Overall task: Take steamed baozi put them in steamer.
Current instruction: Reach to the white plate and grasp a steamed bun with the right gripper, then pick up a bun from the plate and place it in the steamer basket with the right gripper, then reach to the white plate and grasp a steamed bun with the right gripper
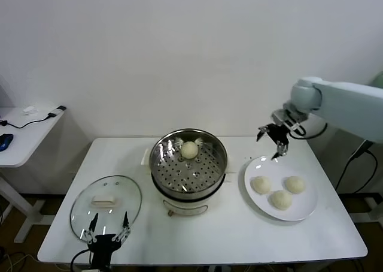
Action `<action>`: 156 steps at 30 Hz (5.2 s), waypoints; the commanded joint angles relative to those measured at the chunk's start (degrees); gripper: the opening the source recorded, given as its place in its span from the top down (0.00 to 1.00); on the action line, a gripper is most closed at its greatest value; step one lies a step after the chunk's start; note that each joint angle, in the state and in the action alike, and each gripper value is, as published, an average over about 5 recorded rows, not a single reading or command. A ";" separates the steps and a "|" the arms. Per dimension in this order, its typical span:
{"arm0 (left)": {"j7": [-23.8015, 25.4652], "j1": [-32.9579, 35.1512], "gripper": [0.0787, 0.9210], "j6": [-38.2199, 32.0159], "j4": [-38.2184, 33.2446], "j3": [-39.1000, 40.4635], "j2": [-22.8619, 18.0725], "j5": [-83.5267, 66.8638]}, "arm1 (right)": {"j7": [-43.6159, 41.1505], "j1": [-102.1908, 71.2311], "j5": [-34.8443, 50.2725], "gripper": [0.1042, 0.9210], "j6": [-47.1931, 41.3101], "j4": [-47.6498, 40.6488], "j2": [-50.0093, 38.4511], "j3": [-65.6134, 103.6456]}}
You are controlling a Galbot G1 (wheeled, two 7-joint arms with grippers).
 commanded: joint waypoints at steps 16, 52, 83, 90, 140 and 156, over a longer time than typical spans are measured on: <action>-0.11 -0.27 0.12 0.39 1.01 -0.88 -0.12 0.02 | 6.55 -23.95 0.07 0.12 -14.01 -9.24 2.51 12.78; -0.37 0.91 0.12 0.04 -0.69 1.20 -0.05 0.55 | -0.70 15.92 17.65 0.40 -14.57 3.92 1.70 1.30; -0.72 1.14 0.12 0.06 -2.20 1.96 0.03 1.54 | 21.17 -1.92 29.62 0.40 -32.33 1.85 36.07 4.41; -0.74 0.97 0.12 0.02 -1.74 1.91 0.10 1.51 | 21.30 -5.36 26.39 0.40 -32.37 -1.51 37.53 4.24; -0.34 -0.48 0.12 0.75 -1.60 0.86 0.12 0.99 | -2.71 0.70 -2.85 0.12 -10.90 12.48 -14.08 -3.02; -0.41 -0.19 0.12 0.40 -0.90 0.69 -0.07 1.19 | 1.71 -20.13 -7.81 0.12 -15.03 5.36 -13.08 10.86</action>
